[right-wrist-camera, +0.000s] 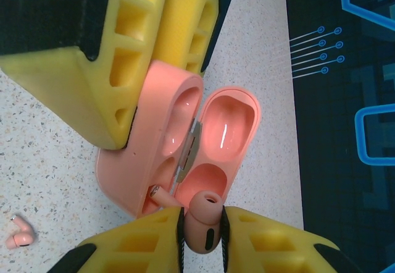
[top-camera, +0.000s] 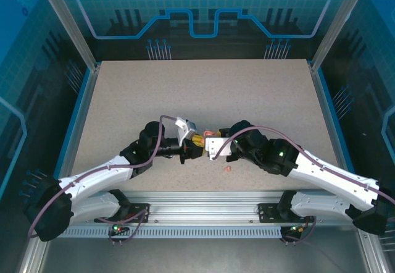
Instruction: Insert wireless bluetooth earbuds into charging case
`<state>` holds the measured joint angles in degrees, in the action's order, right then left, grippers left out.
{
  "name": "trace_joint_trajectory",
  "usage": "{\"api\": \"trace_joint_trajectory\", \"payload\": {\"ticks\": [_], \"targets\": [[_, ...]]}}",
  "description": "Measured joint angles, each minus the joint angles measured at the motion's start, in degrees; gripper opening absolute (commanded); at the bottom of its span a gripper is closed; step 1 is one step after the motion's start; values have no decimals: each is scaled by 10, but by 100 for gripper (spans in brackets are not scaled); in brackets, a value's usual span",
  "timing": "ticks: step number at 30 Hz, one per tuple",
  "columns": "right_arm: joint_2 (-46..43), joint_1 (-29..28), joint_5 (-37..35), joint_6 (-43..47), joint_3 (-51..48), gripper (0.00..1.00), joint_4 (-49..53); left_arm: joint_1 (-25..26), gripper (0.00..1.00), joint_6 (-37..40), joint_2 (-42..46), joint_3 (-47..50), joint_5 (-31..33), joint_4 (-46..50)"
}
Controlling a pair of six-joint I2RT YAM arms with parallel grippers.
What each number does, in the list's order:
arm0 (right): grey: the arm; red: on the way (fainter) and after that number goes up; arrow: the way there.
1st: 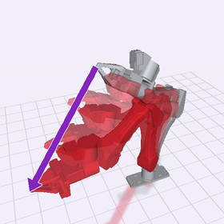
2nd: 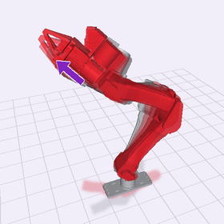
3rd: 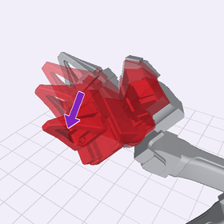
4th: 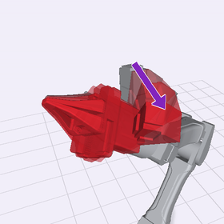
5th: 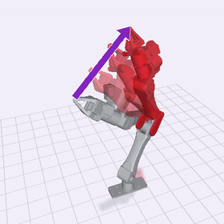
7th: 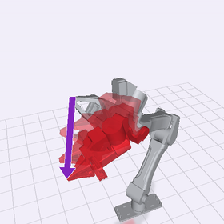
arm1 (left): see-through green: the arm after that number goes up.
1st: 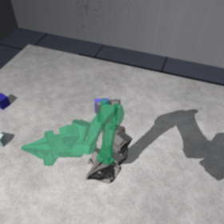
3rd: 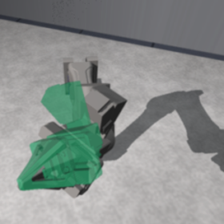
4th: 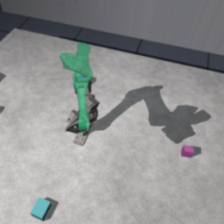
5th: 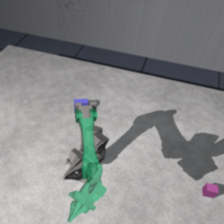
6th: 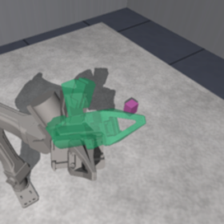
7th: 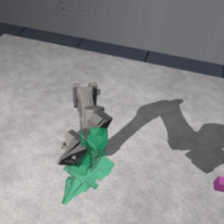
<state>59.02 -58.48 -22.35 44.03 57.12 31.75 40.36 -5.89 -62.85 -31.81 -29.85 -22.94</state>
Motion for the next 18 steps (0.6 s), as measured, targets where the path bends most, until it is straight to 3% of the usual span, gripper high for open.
{"api": "trace_joint_trajectory", "payload": {"ticks": [18], "targets": [[7,-9,27,-5,17,30,19,1,6,0,0,0,0,2]]}}
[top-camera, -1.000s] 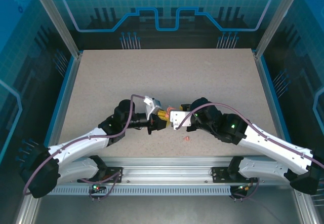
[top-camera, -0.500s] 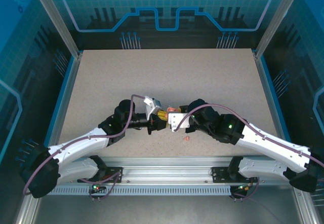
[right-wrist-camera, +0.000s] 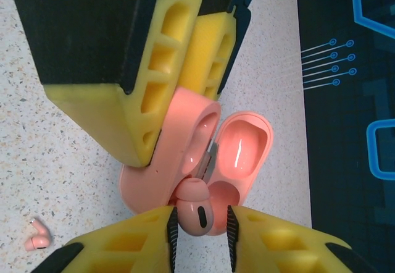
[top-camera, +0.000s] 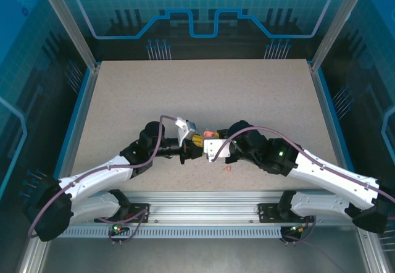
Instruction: Insert wireless bluetooth earbuds into charging case
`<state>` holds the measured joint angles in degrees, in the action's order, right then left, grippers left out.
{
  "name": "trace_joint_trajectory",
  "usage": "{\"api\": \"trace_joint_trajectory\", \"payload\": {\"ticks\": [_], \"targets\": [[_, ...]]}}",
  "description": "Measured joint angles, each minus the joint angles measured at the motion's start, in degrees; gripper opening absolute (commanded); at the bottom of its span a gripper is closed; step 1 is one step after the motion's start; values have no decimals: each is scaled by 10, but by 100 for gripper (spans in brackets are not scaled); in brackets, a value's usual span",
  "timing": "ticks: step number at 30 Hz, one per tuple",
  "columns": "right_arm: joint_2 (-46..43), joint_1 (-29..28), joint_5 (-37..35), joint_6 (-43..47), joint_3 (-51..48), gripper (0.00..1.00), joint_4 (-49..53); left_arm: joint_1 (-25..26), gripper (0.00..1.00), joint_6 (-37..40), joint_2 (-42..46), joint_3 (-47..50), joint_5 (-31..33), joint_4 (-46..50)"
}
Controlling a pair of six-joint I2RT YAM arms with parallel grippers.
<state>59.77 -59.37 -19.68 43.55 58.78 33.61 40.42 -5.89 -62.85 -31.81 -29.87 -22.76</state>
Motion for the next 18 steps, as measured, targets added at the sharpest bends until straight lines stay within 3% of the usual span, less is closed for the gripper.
{"api": "trace_joint_trajectory", "payload": {"ticks": [4,13,18], "targets": [[3,0,2,-1,3,36,2,0,6,0,0,0,0,0],[-21,0,37,-23,32,68,15,0,5,1,0,2,2,-16],[-66,6,33,-98,53,82,25,1,4,3,4,19,21,-51]]}}
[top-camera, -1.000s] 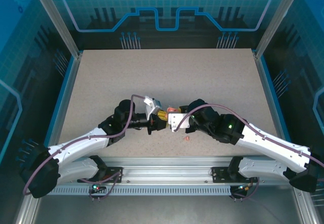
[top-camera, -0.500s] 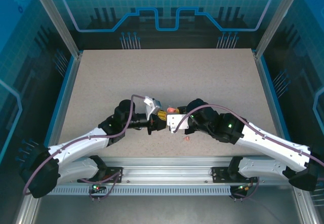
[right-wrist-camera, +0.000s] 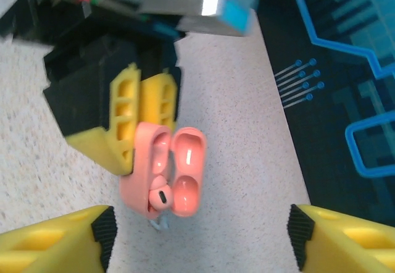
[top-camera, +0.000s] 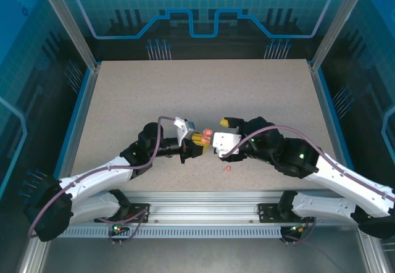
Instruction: Insert wireless bluetooth earbuds into charging case
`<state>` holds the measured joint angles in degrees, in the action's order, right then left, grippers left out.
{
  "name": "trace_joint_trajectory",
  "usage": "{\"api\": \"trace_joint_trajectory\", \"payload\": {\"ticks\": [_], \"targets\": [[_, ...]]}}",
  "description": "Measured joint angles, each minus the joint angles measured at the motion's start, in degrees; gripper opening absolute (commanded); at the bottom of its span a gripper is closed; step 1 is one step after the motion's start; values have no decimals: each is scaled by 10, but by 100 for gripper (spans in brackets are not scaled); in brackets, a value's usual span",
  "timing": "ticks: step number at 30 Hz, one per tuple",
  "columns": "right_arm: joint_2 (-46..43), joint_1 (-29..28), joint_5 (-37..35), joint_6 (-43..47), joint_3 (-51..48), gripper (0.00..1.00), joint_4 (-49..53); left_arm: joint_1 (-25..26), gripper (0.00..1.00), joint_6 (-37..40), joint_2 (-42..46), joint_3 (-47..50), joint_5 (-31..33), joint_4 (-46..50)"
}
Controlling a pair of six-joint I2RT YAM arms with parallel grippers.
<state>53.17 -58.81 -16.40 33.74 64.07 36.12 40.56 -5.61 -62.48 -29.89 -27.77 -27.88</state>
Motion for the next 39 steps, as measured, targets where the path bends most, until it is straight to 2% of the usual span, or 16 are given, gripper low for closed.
{"api": "trace_joint_trajectory", "payload": {"ticks": [3,9,14,19,21,28,39], "targets": [[-20,17,-6,-82,5,87,9,0,4,2,8,22,20,-26],[-27,49,-21,-274,-9,86,54,0,4,6,36,52,51,-66],[-27,71,-22,-418,-108,82,65,0,3,13,73,62,58,-75],[-9,91,12,-533,-232,74,54,0,3,17,117,64,62,-69],[7,100,37,-568,-263,71,42,0,3,17,130,64,64,-65],[74,125,126,-646,-308,69,-15,0,3,27,150,65,70,-49],[183,172,195,-679,-295,54,-66,0,3,27,150,65,70,-40]]}}
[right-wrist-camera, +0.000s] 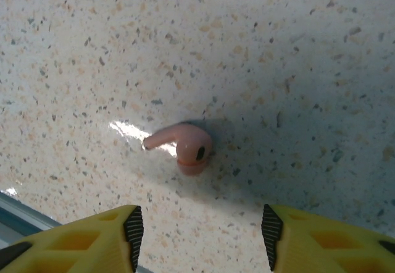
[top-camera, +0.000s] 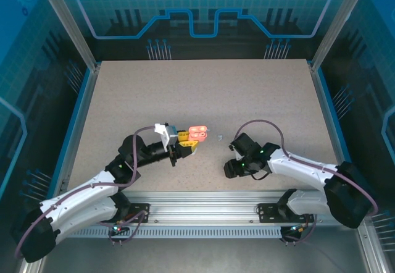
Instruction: Insert wireless bluetooth earbuds into charging case
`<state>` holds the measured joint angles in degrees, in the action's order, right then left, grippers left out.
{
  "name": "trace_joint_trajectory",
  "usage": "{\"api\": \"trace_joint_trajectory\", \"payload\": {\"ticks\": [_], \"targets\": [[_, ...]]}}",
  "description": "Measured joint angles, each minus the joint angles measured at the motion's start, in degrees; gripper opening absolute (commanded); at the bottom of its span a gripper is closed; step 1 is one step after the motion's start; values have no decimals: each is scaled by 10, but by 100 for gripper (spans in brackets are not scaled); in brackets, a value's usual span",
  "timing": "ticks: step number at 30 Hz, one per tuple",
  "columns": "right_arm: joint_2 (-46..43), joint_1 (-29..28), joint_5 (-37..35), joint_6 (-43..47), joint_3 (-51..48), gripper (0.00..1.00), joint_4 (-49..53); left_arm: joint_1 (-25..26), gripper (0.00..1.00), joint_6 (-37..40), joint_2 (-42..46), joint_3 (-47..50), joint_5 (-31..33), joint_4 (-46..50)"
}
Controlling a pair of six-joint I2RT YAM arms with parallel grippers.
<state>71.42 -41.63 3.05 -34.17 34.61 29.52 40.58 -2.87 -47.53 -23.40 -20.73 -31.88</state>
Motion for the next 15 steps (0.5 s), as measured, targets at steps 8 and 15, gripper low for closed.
{"api": "trace_joint_trajectory", "payload": {"ticks": [8,15], "targets": [[29,17,17,2,18,46,-23,0,3,0,0,0,0,6],[58,19,20,7,19,42,-37,0,4,0,0,0,0,8]]}}
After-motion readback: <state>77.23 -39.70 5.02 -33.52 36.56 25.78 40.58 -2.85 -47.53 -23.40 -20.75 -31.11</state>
